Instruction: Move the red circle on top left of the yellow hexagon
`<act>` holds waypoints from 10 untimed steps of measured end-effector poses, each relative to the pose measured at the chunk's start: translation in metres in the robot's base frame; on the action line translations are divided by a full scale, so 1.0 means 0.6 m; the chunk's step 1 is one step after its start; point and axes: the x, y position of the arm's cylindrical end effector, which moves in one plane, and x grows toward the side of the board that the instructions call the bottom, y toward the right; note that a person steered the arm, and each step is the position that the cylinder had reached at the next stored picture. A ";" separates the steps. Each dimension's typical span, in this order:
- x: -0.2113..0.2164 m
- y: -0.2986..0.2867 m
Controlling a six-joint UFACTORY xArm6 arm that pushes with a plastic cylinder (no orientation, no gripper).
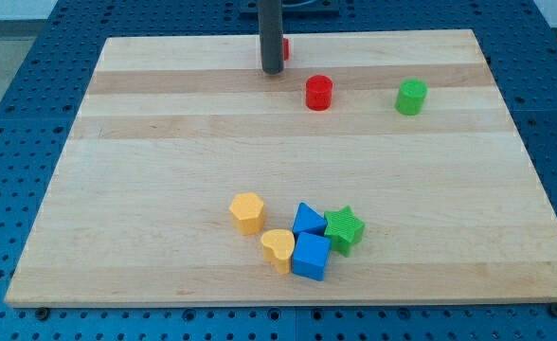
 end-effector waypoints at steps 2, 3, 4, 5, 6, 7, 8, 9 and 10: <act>-0.012 0.000; -0.023 0.002; -0.008 0.057; 0.015 0.188; 0.059 0.263; 0.129 0.230; 0.179 0.151; 0.231 0.064; 0.223 0.116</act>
